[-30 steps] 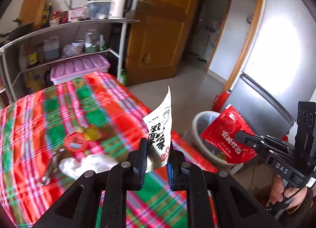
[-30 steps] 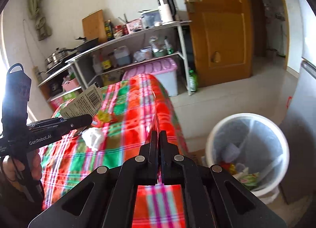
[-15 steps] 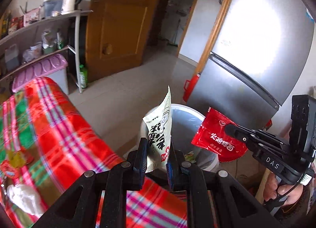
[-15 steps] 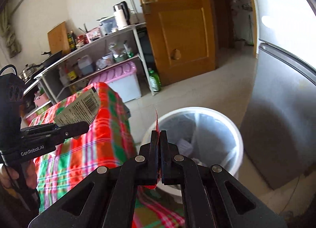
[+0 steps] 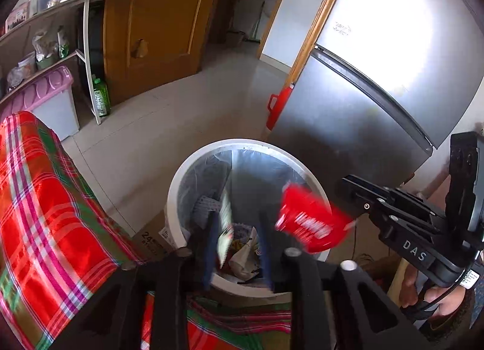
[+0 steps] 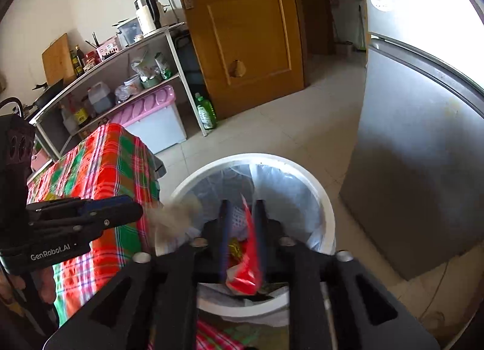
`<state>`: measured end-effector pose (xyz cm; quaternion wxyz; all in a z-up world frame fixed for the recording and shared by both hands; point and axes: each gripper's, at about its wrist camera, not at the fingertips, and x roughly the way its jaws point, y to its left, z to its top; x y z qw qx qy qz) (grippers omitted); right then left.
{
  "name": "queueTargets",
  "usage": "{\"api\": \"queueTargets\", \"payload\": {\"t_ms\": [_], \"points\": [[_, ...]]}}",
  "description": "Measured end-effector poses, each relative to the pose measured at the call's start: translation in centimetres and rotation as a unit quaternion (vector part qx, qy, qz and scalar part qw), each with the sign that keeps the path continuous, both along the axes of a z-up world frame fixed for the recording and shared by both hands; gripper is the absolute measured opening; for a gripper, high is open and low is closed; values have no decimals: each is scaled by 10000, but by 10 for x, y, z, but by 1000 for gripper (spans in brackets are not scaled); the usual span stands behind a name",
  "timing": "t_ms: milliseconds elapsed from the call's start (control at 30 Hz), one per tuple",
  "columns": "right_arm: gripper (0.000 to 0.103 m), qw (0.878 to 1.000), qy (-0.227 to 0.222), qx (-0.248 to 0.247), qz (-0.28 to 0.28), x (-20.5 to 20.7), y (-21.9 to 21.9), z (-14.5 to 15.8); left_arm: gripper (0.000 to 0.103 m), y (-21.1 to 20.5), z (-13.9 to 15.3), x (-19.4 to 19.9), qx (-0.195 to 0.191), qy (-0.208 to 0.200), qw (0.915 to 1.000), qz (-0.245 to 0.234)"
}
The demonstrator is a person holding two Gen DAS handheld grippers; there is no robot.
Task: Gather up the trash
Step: 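Open both tools to drop the red and paper packets into the bin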
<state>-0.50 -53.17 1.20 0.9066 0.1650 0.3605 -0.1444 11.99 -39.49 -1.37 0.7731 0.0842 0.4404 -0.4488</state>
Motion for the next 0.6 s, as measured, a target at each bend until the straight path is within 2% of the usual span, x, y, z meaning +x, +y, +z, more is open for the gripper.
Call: {"api": "queueTargets", "payload": {"t_ms": [33, 67, 300, 600], "points": [[56, 10000, 14, -2, -11, 0, -1, -1, 47, -2, -1, 0, 33, -9, 10000, 17], [58, 10000, 9, 15, -25, 0, -2, -1, 49, -3, -2, 0, 32, 1, 10000, 25], [58, 9999, 7, 32, -99, -6, 1, -1, 49, 4, -1, -2, 21, -3, 9999, 101], [58, 9999, -94, -73, 12, -11, 27, 6, 55, 40, 16, -3, -50, -187, 9990, 413]]}}
